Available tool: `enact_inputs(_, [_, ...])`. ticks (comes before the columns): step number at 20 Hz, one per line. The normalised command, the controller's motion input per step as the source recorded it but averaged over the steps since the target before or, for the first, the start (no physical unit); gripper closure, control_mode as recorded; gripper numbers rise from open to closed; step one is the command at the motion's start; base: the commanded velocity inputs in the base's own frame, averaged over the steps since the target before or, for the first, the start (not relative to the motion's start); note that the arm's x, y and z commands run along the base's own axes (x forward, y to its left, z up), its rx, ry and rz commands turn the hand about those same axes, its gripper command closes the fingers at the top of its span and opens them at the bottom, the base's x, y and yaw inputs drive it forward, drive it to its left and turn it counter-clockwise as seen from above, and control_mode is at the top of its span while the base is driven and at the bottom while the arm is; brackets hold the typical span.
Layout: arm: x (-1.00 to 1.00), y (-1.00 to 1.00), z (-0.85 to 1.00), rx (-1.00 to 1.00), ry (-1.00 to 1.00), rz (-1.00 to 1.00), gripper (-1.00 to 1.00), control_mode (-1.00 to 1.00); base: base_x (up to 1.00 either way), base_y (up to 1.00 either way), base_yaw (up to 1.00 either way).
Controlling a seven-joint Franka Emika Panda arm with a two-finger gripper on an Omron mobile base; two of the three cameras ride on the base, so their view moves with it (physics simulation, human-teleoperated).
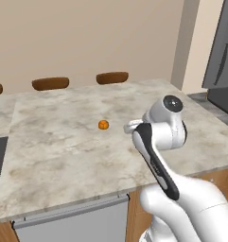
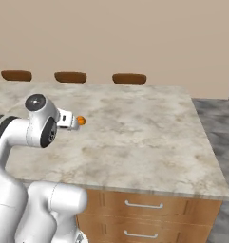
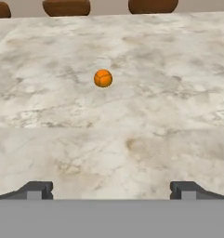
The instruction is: Place the beer on the top shelf of the fridge to keep it out of children's reach, and place the pear and orange on lower shelves for easy access.
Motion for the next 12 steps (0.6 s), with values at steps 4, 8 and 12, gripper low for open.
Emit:
enact_inputs(4, [0.84,0.43,-0.26,0.0,0.1,0.0,-1.0,-1.0,0.0,0.0,0.0])
enact_inputs(8, [0.75,0.48,-0.22,0.0,0.12,0.0,-1.0,-1.0,0.0,0.0,0.0])
enact_inputs(12, [0.59,0.28,-0.1,0.0,0.12,0.0,-1.0,-1.0,0.0,0.0,0.0])
